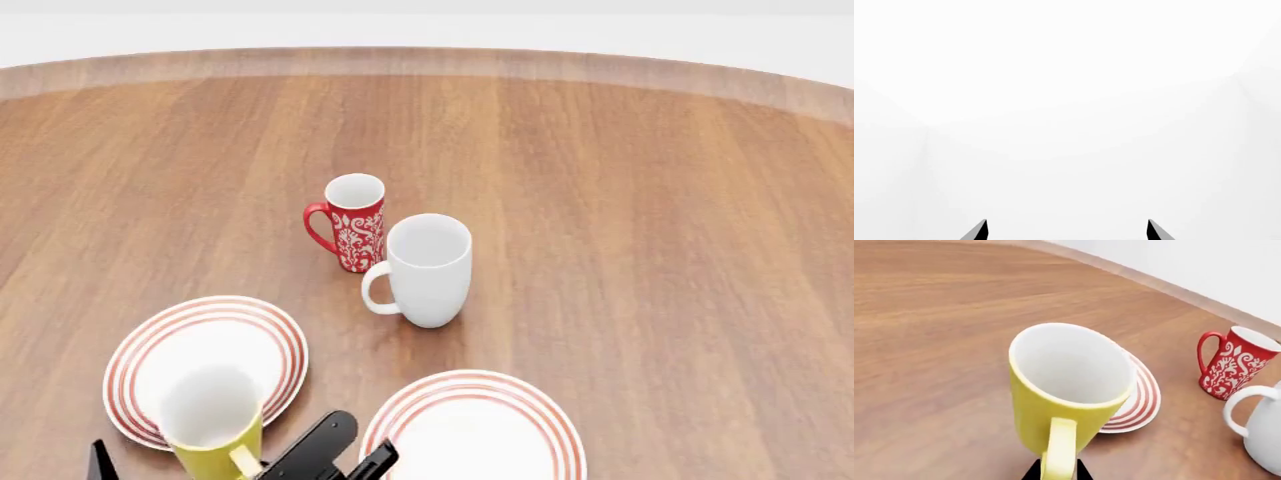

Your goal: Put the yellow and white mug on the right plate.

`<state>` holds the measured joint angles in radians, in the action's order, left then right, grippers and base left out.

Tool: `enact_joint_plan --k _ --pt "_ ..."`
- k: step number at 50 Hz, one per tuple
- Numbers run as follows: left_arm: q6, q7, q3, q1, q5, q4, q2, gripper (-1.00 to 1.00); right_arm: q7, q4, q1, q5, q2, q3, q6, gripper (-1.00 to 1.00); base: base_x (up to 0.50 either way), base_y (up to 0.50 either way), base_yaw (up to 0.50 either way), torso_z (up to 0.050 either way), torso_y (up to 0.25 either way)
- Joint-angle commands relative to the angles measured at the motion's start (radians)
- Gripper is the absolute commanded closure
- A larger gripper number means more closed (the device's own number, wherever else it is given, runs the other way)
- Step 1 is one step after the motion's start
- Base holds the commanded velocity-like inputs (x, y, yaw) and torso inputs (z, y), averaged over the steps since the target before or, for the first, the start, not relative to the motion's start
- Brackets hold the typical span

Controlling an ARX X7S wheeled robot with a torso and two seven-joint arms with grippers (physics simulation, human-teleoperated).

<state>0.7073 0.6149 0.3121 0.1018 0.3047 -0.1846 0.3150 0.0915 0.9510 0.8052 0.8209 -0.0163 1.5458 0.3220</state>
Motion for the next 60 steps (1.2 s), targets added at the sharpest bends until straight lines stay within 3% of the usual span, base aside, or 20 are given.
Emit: enact_joint_plan --k 1,4,9,29,48,60 --pt "-0.046 -0.011 -0.025 -0.014 0.021 0.024 -0.022 -1.0 -0.103 0.155 0.038 -0.007 0.016 -0.04 0.079 1.0 0.0 0.0 0.0 0.0 0.0" --pt "-0.051 -0.011 -0.023 -0.014 0.021 0.023 -0.022 -1.0 -0.108 0.141 0.035 -0.002 -0.015 -0.046 0.091 1.0 0.0 0.0 0.0 0.0 0.0" --pt "-0.05 -0.007 -0.019 -0.014 0.028 0.027 -0.023 -1.0 -0.019 -0.114 0.052 0.005 -0.17 -0.027 0.011 1.0 0.0 0.0 0.0 0.0 0.0" --pt "-0.055 -0.003 -0.005 -0.013 0.038 0.027 -0.017 -1.0 0.123 -0.55 0.113 0.065 -0.506 -0.035 -0.116 1.0 0.0 0.0 0.0 0.0 0.0" --pt "-0.061 -0.001 0.009 -0.014 0.041 0.028 -0.011 -1.0 0.075 -0.693 0.129 0.129 -0.691 -0.017 -0.193 1.0 0.0 0.0 0.0 0.0 0.001" --pt "-0.069 0.001 0.015 -0.017 0.043 0.027 -0.009 -1.0 0.081 -0.657 0.14 0.15 -0.718 -0.052 -0.176 1.0 0.0 0.0 0.0 0.0 0.0"
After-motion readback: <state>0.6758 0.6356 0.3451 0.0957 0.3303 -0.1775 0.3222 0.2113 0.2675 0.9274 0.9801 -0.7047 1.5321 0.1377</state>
